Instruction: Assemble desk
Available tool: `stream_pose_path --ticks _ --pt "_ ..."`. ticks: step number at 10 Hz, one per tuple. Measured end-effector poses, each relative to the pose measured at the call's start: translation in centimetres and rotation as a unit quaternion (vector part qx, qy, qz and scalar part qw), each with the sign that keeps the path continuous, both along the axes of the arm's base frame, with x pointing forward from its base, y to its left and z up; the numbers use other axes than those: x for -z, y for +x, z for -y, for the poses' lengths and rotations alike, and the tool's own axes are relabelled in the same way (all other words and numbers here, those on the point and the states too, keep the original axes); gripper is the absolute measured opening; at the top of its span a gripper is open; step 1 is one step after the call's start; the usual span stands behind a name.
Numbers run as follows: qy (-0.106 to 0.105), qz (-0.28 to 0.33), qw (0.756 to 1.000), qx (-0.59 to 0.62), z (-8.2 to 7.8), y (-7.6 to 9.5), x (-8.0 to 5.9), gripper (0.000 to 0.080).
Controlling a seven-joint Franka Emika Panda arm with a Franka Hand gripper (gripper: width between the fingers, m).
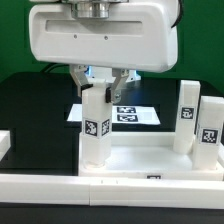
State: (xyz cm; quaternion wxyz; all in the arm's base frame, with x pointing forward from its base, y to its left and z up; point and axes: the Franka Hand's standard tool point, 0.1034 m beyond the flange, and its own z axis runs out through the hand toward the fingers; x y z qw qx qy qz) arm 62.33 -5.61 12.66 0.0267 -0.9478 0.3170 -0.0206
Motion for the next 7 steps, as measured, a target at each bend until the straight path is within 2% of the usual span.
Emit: stream_pose_path --ticks 2,4,5,7 --pt "0.005 -0.003 0.997 0.083 -0.01 0.01 0.07 0.0285" --pt "0.016 -0.008 0.971 0.238 0.01 0.22 0.13 0.0285" --pt "0.034 -0.003 0.939 0.343 -0.03 0.49 0.19 0.0285" --pt "0.060 0.011 0.876 0.479 -0.21 0.47 0.28 0.0285"
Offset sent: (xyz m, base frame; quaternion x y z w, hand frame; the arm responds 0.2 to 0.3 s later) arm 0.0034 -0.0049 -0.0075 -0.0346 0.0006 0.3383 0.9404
